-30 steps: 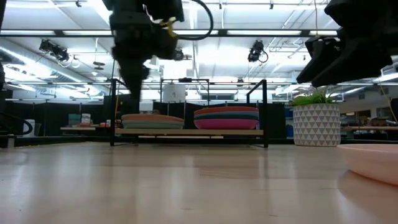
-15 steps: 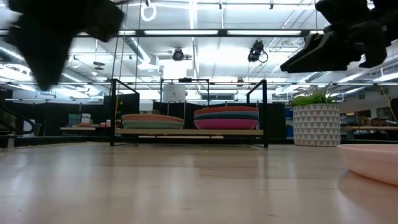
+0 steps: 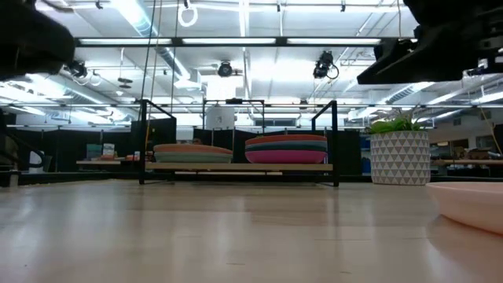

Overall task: Place and stack plates onto a shelf
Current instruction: Stack the gray plate on top of the brown plate on the shelf

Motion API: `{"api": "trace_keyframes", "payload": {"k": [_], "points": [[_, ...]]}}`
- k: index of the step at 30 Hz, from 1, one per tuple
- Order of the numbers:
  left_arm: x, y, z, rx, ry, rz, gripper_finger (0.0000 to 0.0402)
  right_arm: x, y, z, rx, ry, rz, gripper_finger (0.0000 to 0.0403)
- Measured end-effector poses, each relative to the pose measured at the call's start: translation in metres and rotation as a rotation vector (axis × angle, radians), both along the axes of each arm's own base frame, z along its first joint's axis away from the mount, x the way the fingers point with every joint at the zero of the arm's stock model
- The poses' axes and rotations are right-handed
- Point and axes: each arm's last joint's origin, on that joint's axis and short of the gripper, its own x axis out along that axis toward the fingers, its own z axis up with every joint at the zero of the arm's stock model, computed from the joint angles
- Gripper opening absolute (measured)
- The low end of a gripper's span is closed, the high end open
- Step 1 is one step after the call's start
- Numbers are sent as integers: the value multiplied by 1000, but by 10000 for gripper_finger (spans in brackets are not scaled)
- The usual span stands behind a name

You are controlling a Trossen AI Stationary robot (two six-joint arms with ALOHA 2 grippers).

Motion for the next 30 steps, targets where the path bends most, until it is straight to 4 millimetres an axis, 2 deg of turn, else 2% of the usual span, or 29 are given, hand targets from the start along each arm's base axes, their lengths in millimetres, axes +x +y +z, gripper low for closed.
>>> {"api": "trace_keyframes", "payload": {"k": [5,15,22,26,30], "points": [[6,-6,-10,-63,10,40,155,0,2,0,22,1,52,183],[8,-11,-15,-134,56,82,155,0,5,-2,39,20,109,183],[10,-12,-34,-135,125,-33,152,-2,4,-5,49,-7,114,183],[12,-10,-34,-133,114,-96,114,-2,4,-5,51,-33,117,183],[17,-10,-33,-164,76,-151,34,-3,3,-6,51,-34,117,183]]}}
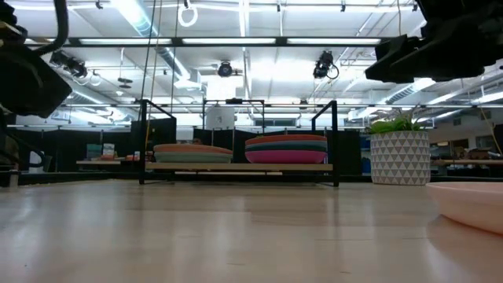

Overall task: Place and stack plates onto a shelf
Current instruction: Stack the gray plate on top of the brown plate on the shelf

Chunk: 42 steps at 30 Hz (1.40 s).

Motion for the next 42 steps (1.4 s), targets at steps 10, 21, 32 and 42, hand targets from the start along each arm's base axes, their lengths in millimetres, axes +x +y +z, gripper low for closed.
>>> {"api": "trace_keyframes", "payload": {"k": [10,21,32,42], "points": [[54,8,62,110,-357,-391,15,0,-1,-2,-19,13,-41,183],[106,80,124,684,-374,-1191,15,0,-3,-1,-76,-6,-84,183],[119,208,121,607,-3,-1526,18,0,-10,1,-77,-38,-325,183],[98,320,118,362,-27,-1365,17,0,-11,0,5,-41,-381,183]]}}
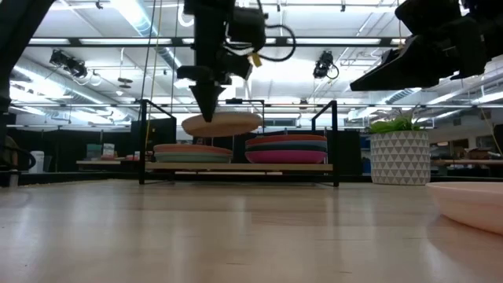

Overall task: Place and stack plates onto a shelf
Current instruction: Stack the gray plate on top of the brown plate on the shelf

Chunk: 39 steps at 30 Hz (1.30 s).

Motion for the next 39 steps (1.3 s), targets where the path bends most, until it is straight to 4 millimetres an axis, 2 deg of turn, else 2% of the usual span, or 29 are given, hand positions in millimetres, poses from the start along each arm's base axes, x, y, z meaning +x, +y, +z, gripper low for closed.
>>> {"api": "trace_keyframes", "payload": {"k": [4,7,13,20,23,28,34,39], "points": [[-10,28,0,-48,-10,70,17,0,0,0,-3,0,0,183],[-18,38,-1,-107,5,130,17,0,0,1,-24,-3,-6,183],[-26,40,-1,-141,53,216,18,0,-1,0,-55,5,-27,183],[-28,39,-2,-146,70,238,18,0,-1,0,-54,5,-28,183],[-30,42,-16,-144,75,233,18,0,-1,0,-54,5,-28,183],[-42,44,-41,-119,184,228,18,0,-1,0,-69,11,-22,183],[-41,46,-48,-113,148,231,19,0,-1,1,-91,8,-15,183],[-35,48,-49,-110,80,223,37,0,-1,1,-103,12,-11,183]]}}
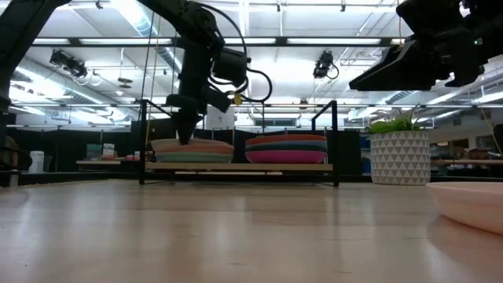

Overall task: Place and stack plates onto a shelf
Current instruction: Stack the gray plate on top of the brown plate on the shelf

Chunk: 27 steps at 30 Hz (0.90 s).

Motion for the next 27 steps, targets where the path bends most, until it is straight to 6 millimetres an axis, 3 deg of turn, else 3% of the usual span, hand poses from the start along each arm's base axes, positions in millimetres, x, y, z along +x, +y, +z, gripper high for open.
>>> {"api": "trace_keyframes", "payload": {"k": [6,16,20,27], "points": [[0,0,0,3,-4,4,61,0,0,0,-6,1,2,183],[-4,-9,26,-79,-139,-24,77,-1,-4,-4,-11,10,-15,183],[-9,3,32,69,-118,3,77,0,-6,-4,-22,15,-14,183],[-6,30,3,64,-77,61,78,1,-9,-5,-10,32,15,183]]}}
